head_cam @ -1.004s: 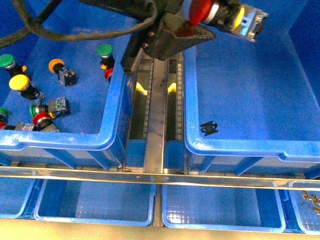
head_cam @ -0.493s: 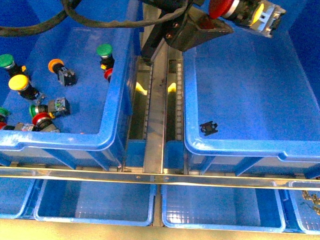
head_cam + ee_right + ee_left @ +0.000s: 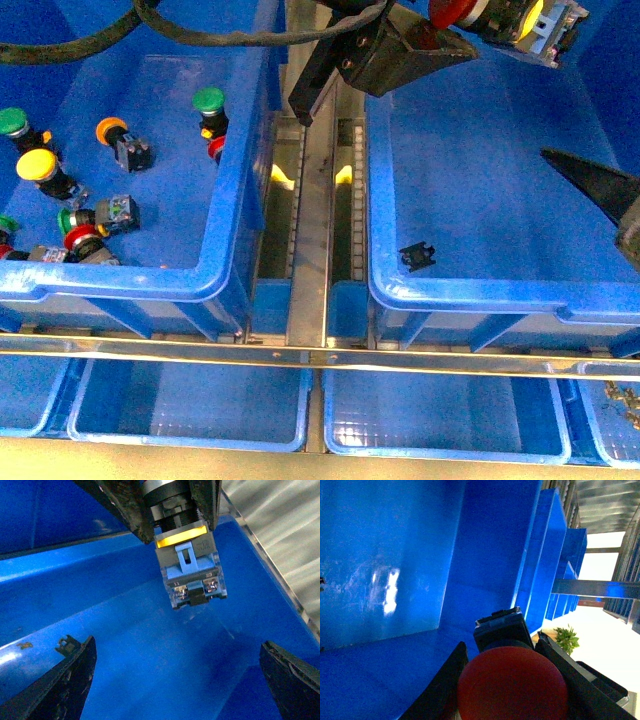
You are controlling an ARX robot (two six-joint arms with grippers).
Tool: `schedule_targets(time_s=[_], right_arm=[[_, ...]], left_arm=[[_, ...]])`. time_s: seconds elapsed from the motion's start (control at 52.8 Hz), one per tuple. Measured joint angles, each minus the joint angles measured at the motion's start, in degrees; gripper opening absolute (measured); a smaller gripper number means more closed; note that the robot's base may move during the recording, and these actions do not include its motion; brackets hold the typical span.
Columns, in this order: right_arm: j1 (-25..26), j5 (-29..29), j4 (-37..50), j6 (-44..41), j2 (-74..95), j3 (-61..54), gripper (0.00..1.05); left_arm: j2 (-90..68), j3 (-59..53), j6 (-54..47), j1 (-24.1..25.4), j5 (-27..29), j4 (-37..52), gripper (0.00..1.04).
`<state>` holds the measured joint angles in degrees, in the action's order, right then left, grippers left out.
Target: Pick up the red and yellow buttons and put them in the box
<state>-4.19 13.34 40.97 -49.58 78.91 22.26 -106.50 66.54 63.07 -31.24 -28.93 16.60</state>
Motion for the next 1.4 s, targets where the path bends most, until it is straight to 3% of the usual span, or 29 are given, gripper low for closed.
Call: schedule_targets(time_s=[0.265, 0.644, 1.099, 1.289, 1.402], right_arm=[[-3.69, -2.93, 5.88, -2.71, 7.3, 4.17, 0.98], [-5.9, -4.74, 7.56, -2.75, 11.52, 9.18, 0.98], [-5.51, -3.76, 7.3, -2.51, 11.8, 9.51, 0.34], [-5.31, -3.37, 7.23, -2.78, 11.82, 9.33, 0.3], [-5.18, -2.95, 7.08, -2.64, 11.85, 9.16, 0.29]], left_arm=[[0.22, -0.04, 0.04, 0.07, -0.04, 0.28, 0.33], [0.33, -0.83, 0.02, 0.66, -0.2, 0.33, 0.33], [0.33, -0.85, 0.04, 0.72, 0.0, 0.33, 0.33], [0.33, -0.85, -0.42, 0.92, 0.96, 0.0, 0.33], [0.33, -0.9, -1.88, 1.14, 2.01, -0.24, 0.49]])
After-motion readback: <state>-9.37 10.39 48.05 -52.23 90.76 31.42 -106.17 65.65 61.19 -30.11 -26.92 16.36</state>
